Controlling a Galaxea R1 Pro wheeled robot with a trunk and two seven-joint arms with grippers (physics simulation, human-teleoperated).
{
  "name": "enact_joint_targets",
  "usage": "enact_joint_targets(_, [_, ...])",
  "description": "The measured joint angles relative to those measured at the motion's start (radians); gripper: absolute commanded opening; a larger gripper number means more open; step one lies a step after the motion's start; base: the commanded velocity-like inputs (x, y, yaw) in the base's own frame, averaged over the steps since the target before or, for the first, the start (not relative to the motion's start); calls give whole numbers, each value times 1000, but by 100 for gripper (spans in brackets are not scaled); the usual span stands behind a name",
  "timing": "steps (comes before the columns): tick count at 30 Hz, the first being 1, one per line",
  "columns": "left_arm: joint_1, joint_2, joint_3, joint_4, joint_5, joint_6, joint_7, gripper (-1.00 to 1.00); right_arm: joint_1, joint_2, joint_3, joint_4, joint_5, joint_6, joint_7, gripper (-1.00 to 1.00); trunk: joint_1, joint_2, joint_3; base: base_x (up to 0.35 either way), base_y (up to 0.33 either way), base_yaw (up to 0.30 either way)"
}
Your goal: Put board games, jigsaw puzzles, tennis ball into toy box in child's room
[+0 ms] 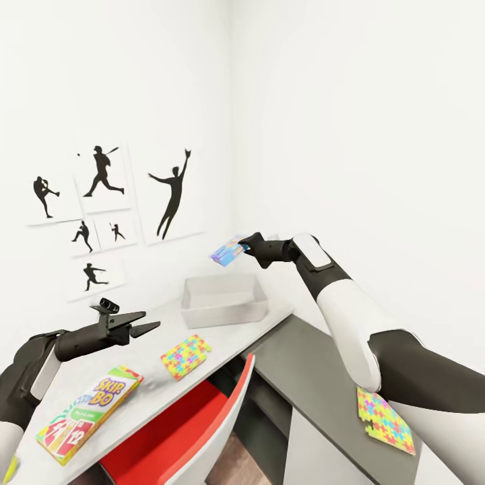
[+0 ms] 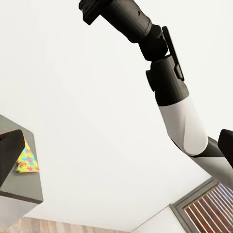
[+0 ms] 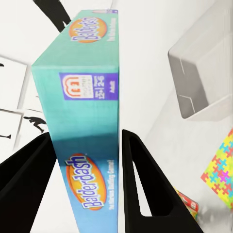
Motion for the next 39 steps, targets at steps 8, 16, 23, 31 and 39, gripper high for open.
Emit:
enact_joint_targets(8, [0,0,13,0,0,1,0,100,0,0,-1,0,-1,-1,-1,-100,0,0,0,49,-45,0])
enact_joint_targets(16, [0,0,18,0,-1,1,0,100,0,0,0,0,-1,-1,-1,-100,0,0,0,98,-4,103])
enact_joint_targets(23, [0,0,18,0,-1,1,0,100,0,0,-1,0,-2,-1,-1,-100,0,0,0,47,0,84])
enact_joint_targets(31, [0,0,19,0,0,1,0,100,0,0,-1,0,0,-1,0,-100,0,0,0,130,0,9])
enact_joint_targets(39, [0,0,20,0,0,1,0,100,0,0,-1,0,-2,0,1,-100,0,0,0,52,0,77])
